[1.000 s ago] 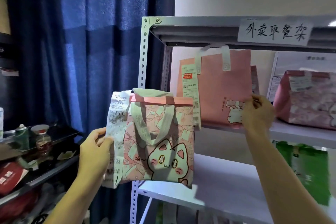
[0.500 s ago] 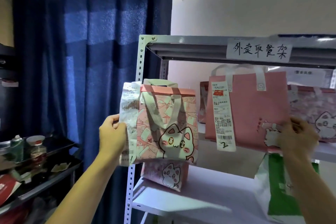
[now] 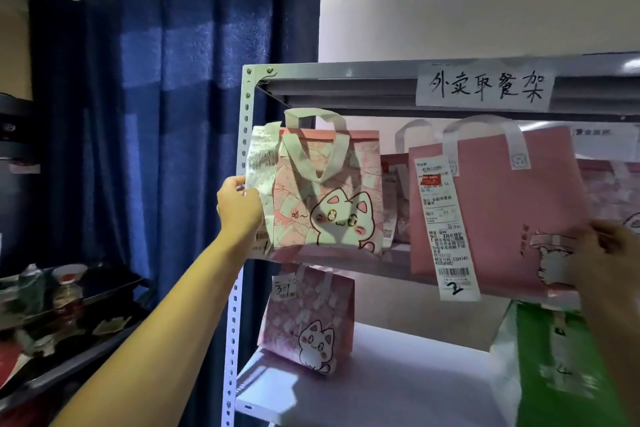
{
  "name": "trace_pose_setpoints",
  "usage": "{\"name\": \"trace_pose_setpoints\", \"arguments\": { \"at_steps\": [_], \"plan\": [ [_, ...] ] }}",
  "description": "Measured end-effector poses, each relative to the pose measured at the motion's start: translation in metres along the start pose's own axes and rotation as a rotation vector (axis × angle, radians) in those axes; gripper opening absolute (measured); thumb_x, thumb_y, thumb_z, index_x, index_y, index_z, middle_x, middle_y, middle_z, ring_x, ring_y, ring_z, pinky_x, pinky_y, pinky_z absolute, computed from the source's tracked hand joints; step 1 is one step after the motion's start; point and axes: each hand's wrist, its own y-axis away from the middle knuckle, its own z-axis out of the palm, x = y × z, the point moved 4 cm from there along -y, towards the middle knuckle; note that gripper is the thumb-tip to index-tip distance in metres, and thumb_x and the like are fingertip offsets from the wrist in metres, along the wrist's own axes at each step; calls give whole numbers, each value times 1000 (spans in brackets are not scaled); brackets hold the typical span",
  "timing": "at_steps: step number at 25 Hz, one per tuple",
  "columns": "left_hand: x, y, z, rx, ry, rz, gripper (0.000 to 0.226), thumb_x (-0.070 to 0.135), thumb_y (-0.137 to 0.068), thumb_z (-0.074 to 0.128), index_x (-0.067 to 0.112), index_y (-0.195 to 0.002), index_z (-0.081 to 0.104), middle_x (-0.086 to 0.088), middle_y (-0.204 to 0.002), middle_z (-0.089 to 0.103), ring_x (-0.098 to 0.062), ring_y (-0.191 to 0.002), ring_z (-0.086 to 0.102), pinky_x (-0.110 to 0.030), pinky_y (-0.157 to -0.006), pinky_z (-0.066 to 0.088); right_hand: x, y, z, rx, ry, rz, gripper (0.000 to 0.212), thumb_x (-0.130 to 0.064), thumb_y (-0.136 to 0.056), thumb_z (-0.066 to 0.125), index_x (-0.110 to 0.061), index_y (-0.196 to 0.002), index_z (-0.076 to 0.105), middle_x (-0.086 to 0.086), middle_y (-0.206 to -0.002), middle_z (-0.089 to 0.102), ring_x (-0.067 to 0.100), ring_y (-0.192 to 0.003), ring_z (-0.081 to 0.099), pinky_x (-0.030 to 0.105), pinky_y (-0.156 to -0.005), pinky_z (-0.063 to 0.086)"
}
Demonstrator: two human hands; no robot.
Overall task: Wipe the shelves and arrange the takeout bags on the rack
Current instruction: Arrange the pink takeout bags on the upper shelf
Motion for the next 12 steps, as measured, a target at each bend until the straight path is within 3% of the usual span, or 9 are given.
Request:
{"name": "trace_pose_setpoints", "arguments": {
  "at_steps": [3, 6, 8, 12],
  "plan": [
    [-1, -11, 12, 15, -22, 13, 32, 5, -89, 42, 16, -111, 61, -8, -102, 71, -23, -87, 67, -33, -62, 53, 0, -1, 3, -15, 3, 5, 29, -28, -84, 57, -23, -111, 68, 1, -101, 69, 22, -88, 65, 27, -73, 46],
    [-2, -22, 23, 42, -8, 7, 33, 5, -89, 41, 16, -112, 62, -7, -104, 69, -24, -93, 67, -35, -68, 56, -2, 2, 3, -23, -12, -8, 26, -26, -91, 57, -23, -114, 67, 0, -103, 67, 22, -88, 64, 29, -73, 47],
    [0, -34, 32, 47, 3, 23, 34, 4, -89, 41, 17, -112, 61, -4, -104, 67, -25, -95, 66, -41, -74, 59, -4, 4, 5, -36, -33, -13, 18, -27, -91, 57, -31, -105, 68, -3, -96, 67, 20, -81, 63, 34, -73, 50],
    [-7, -56, 48, 62, -38, 91, 31, 5, -90, 41, 21, -109, 59, 7, -85, 63, -9, -69, 55, -34, -64, 50, -3, 1, 12, 3, 0, 50, 20, -26, -93, 53, -40, -80, 59, -13, -83, 60, 12, -73, 58, 52, -87, 56]
  ]
}}
